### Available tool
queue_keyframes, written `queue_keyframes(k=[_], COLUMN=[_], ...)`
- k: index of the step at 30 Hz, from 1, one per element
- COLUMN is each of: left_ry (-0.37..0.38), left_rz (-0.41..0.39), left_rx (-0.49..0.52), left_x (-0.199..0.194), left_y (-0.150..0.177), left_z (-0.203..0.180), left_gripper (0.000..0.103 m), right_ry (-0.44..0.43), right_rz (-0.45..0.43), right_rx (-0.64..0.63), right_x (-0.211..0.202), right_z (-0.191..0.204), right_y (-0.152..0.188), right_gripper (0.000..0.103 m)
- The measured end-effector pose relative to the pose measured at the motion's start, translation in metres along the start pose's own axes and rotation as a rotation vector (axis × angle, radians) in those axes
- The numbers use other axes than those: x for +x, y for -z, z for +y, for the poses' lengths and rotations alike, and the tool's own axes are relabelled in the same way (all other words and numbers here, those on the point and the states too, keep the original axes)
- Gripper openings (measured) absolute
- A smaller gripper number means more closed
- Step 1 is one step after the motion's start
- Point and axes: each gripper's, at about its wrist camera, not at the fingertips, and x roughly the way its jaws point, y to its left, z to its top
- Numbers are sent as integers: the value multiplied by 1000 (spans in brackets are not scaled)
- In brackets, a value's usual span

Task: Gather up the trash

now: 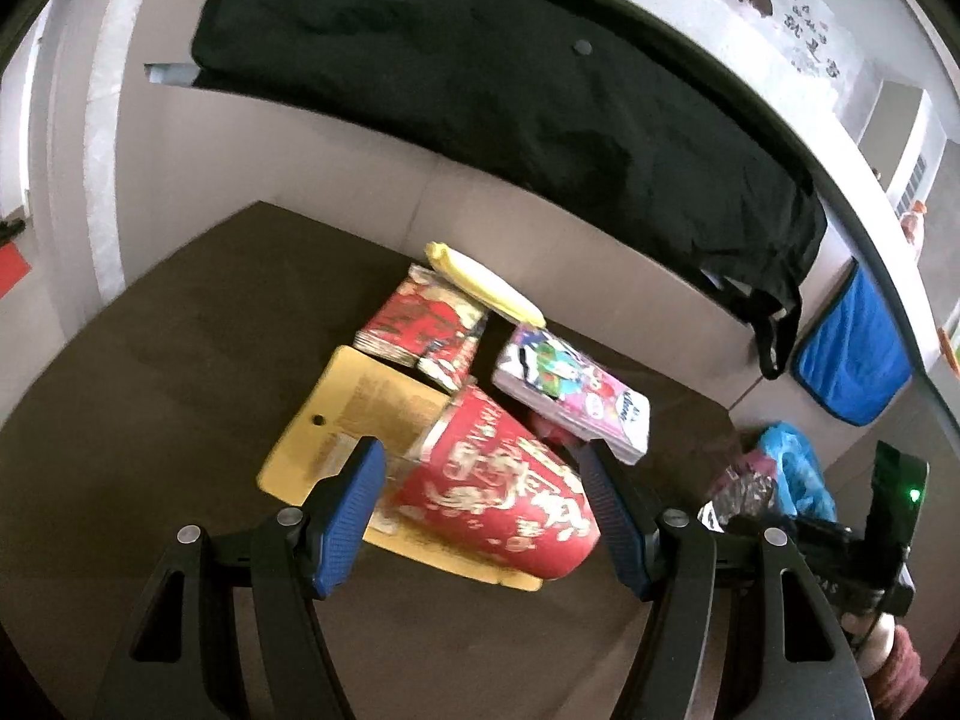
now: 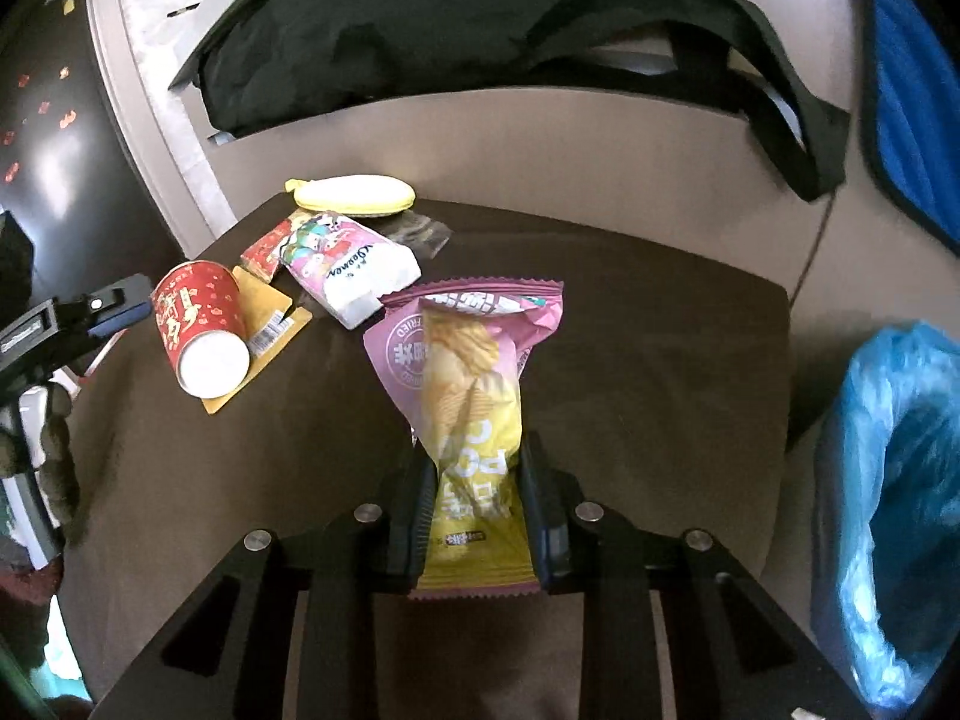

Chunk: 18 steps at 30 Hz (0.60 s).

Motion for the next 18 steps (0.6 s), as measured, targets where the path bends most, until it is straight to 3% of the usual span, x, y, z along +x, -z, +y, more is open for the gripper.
queue_keyframes(k=[6,15,18], left_ry=[45,206,188], left_rz=[48,162,142], left_rx=[29,114,136], left_x=[14,18,10], left_y=[8,22,21], left_z=[-23,-48,-44], left_gripper=[68,68,68], right_ry=[-18,-27,-50], right_rz=[-13,-13,1], right_rx=[28,48,68], right_x=[5,2,1], right_z=[-2,-7,-7], right_y=[6,19,20], right_gripper=[25,29,33])
